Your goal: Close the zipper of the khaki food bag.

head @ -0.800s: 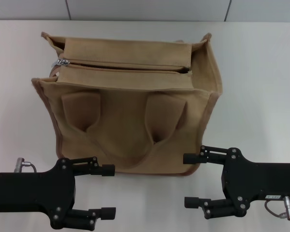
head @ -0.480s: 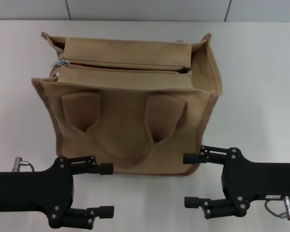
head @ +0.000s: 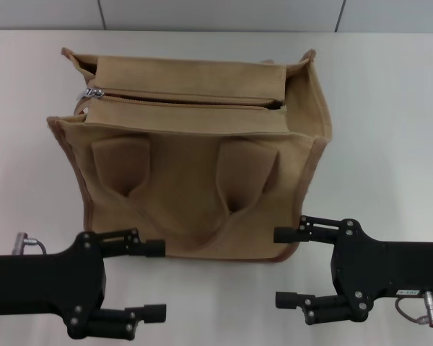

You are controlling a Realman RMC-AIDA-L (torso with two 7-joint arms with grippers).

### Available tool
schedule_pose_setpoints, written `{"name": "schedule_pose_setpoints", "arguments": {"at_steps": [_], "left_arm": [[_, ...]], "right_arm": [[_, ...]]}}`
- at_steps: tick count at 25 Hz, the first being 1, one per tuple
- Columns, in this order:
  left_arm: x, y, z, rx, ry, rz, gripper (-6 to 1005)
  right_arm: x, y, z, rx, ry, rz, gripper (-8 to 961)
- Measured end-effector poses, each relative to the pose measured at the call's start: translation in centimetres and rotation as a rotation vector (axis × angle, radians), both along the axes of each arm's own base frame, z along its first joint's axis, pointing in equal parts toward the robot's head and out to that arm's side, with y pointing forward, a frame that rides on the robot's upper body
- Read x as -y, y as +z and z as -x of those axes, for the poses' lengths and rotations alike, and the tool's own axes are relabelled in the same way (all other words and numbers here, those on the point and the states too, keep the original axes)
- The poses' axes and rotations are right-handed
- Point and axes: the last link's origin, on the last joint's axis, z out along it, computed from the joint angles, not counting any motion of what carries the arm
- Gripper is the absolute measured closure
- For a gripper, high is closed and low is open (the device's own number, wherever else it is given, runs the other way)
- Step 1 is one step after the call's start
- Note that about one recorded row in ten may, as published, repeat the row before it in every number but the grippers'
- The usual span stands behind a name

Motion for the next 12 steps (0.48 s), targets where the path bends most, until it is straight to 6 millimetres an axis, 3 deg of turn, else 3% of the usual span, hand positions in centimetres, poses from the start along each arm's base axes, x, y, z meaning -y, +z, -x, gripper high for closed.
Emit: {"name": "schedule_pose_setpoints", "arguments": {"at_steps": [4, 12], "left_arm": [[-0.1, 0.8, -0.8, 0.087, -0.032, -0.079, 204], [-1.3, 2.5, -2.9, 0.388, -0.003, -0.519, 204]], "right_arm": [[-0.1, 0.0, 0.0, -0.002, -0.003, -0.004, 151], [-0.1, 0.1, 0.0, -0.003, -0.004, -0.007, 151]]}}
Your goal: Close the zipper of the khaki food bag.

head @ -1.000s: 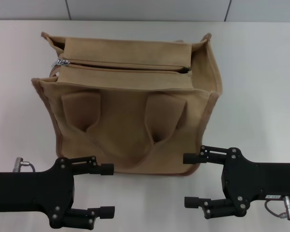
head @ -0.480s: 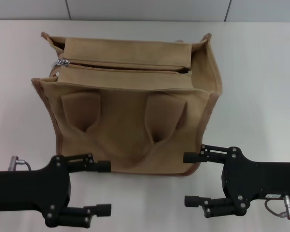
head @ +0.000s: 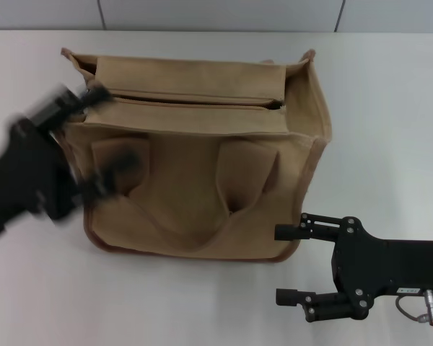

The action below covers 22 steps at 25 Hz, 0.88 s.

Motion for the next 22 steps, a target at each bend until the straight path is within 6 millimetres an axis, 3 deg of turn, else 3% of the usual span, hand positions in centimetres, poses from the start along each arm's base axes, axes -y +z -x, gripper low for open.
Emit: {"name": "schedule_pose_setpoints", "arguments": {"at_steps": [4, 7, 10, 13, 18, 22], "left_arm": [[-0.7, 1.9, 0.7, 0.165, 0.119, -0.173, 204], [-1.4, 3.0, 2.1, 0.195, 0.233, -0.254, 204], [-2.3, 4.0, 5.1, 0.12, 0.415, -0.303, 204], [-2.5, 4.4, 6.7, 0.051, 0.487, -0.296, 204], [-1.8, 4.4, 8.4, -0.13, 0.491, -0.199, 203], [-1.7, 4.2, 8.7, -0.237, 0.442, -0.116, 203]], "right_arm": [[0.0, 0.0, 0.0, -0.002, 0.001, 0.0, 151], [0.0, 0.0, 0.0, -0.003, 0.001, 0.001, 151], [0.0, 0.0, 0.0, -0.002, 0.0, 0.0, 151], [0.0, 0.0, 0.0, 0.0, 0.001, -0.002, 151], [-0.2, 0.1, 0.1, 0.003, 0.006, -0.005, 151], [-0.3, 0.1, 0.1, 0.004, 0.01, -0.005, 151]]}}
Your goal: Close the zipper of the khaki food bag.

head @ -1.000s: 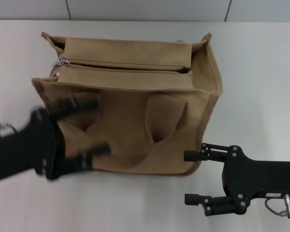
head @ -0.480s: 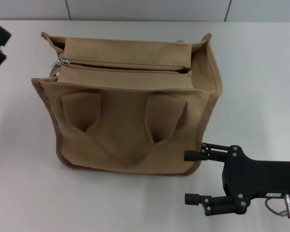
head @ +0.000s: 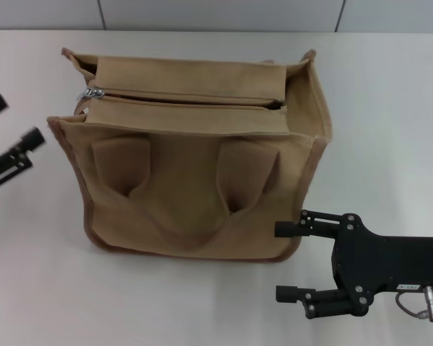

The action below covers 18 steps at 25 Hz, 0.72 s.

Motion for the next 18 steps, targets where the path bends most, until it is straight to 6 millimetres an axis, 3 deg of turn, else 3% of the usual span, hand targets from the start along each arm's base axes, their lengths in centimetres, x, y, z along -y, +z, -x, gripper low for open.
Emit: {"name": "schedule_pose_setpoints", "arguments": {"at_steps": [4, 9, 18], "left_arm": [[-0.7, -0.7, -0.6, -0.058, -0.042, 0.057, 203], [-2.9, -1.4, -1.5, -0.125, -0.069, 0.09, 203], [-5.1, -0.2, -1.9, -0.141, -0.038, -0.027, 203]], "right_arm": [[-0.1, 0.0, 0.1, 0.0, 0.004, 0.0, 151], [-0.1, 0.0, 0.1, 0.001, 0.004, 0.0, 151], [-0.2, 0.0, 0.1, 0.0, -0.003, 0.005, 151]]}}
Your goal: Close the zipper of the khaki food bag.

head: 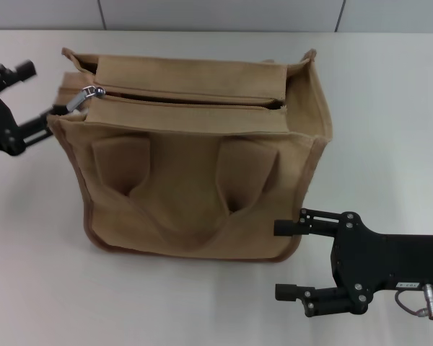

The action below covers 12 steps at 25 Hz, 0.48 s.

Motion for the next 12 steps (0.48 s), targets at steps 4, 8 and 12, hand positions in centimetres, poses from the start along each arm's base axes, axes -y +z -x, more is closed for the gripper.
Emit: {"name": "schedule_pose_setpoints", "arguments": {"at_steps": [4, 8, 12], "left_arm": [[0.02, 0.14, -0.22, 0.003, -0.015, -0.004, 203], [-0.03, -0.36, -0.52, -0.009, -0.031, 0.023, 203], [0.07, -0.48, -0.6, -0.006, -0.034, 0.013, 203]], "right_arm": [[-0.02, 0.02, 0.0, -0.001, -0.001, -0.001, 151], [-0.1, 0.11, -0.02, -0.004, -0.005, -0.008, 151], [-0.11, 0.13, -0.03, -0.003, -0.005, -0.009, 151]]}}
